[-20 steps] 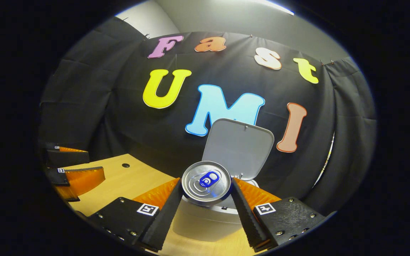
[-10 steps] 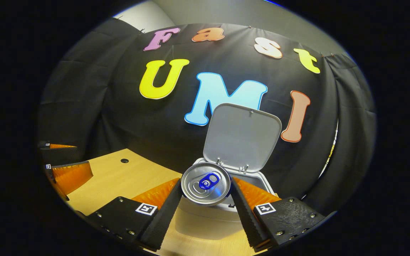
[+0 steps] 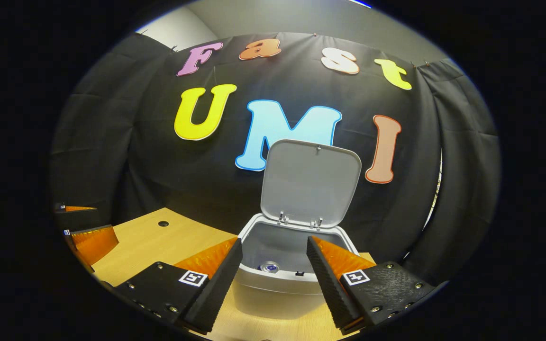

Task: Press the lid of the desktop garbage bin to open it, pick up the crumpled paper on the desktop and throw it into the bin, then pick up the pop can on the desktop and drop it into the bin, and finally close the garbage bin lid.

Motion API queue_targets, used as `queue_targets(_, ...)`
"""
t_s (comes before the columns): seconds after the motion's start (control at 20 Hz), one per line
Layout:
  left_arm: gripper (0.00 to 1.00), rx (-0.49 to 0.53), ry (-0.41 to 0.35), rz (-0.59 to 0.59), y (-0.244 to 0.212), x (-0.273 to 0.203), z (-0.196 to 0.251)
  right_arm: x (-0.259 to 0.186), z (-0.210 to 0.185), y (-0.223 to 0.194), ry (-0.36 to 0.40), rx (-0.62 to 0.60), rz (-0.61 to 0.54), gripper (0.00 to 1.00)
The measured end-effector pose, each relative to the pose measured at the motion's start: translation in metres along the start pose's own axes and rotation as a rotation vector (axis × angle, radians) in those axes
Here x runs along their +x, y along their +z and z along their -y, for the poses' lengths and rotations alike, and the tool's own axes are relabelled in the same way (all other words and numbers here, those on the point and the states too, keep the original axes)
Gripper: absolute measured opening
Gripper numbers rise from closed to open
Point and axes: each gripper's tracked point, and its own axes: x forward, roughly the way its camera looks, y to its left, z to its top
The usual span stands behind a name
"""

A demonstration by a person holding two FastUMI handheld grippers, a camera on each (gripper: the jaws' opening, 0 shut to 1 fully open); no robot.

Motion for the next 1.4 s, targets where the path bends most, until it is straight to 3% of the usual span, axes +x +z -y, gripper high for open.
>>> queue_targets(0.7,0.95,-0.023,-0.004,0.007,0.013,0.006,-0.009,0.027,0.041,0.09,-0.076,-0.006,0.113,0.89)
queue_targets(1.4,0.95,-0.005,-0.002,0.024,0.028,0.014,-0.019,0.101,0.077,0.164,-0.135,-0.012,0.173,0.89)
